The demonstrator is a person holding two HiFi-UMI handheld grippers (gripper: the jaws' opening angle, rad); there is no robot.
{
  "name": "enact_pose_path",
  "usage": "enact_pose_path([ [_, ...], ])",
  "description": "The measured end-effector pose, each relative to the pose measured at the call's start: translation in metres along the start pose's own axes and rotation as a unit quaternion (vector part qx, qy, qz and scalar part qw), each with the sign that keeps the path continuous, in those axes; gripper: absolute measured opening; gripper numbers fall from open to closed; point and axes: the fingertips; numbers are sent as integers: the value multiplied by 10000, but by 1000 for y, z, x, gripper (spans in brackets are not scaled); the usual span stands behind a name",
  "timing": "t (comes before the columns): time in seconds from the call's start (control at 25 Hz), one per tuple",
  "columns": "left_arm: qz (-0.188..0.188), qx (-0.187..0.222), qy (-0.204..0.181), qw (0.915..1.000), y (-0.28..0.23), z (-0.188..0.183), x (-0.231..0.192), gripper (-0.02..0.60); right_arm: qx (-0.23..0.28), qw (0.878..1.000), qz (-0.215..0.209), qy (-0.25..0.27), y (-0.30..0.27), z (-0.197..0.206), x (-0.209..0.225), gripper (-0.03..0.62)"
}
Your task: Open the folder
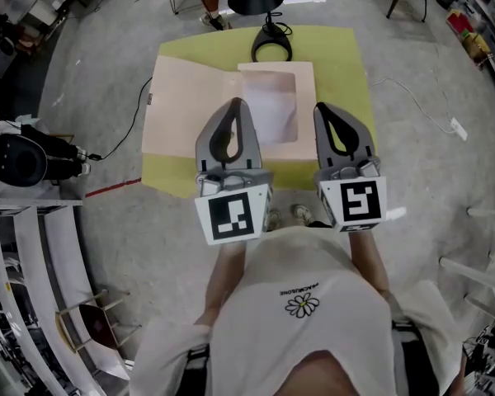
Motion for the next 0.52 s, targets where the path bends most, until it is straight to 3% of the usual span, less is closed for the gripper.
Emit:
enact_pose_path([
  [0.52,-117,-95,32,9999,4,7,-7,14,-224,9997,64,-106,2,10,2,6],
])
Point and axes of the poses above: the fingertips, and each gripper's own axes: y backward along the fingers, x to its right, z out of its underside, and after that the axes turned 15 degrees about -x, right-handed
